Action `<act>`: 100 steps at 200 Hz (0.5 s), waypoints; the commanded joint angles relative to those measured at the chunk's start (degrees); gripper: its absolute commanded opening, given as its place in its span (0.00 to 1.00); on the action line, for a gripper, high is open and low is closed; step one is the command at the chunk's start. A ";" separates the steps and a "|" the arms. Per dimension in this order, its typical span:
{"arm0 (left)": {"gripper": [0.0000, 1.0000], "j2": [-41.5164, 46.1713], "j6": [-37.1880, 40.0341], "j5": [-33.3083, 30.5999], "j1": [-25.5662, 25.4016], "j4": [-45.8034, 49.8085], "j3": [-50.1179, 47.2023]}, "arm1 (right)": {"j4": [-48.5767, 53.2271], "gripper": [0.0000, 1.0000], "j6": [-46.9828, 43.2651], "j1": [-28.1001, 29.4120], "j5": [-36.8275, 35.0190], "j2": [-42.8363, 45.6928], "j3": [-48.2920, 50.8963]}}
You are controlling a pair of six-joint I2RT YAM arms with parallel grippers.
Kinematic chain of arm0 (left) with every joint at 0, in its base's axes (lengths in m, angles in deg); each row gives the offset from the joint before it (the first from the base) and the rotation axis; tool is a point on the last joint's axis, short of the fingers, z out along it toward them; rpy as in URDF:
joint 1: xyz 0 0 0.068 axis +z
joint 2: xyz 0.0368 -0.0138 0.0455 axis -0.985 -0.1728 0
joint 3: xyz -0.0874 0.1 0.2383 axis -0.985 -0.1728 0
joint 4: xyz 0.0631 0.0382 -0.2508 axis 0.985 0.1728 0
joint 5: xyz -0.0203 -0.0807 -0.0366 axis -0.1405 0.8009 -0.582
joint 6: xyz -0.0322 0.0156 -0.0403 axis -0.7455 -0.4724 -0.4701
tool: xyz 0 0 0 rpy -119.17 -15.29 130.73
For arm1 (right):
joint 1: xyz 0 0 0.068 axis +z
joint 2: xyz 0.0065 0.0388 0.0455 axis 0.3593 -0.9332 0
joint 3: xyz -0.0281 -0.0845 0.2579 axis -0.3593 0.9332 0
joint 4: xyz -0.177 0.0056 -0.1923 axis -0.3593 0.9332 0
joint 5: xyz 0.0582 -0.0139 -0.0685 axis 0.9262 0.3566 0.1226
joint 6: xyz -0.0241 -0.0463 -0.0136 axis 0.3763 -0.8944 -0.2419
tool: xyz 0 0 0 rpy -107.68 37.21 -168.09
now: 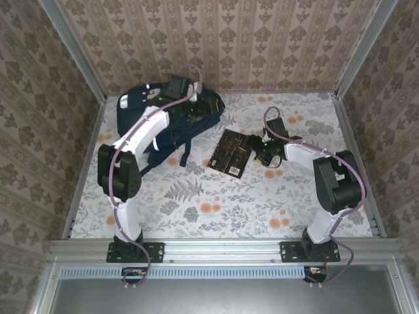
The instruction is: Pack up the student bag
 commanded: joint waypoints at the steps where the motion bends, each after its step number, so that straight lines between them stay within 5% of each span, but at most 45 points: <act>1: 0.60 -2.05 -1.94 2.08 -1.67 -4.91 -6.45 | -4.33 0.86 3.21 0.19 3.83 -2.06 0.86; 100: 0.59 -12.39 -1.65 1.76 -3.87 -8.88 -11.54 | -13.47 0.85 7.93 -0.24 9.19 -8.42 1.83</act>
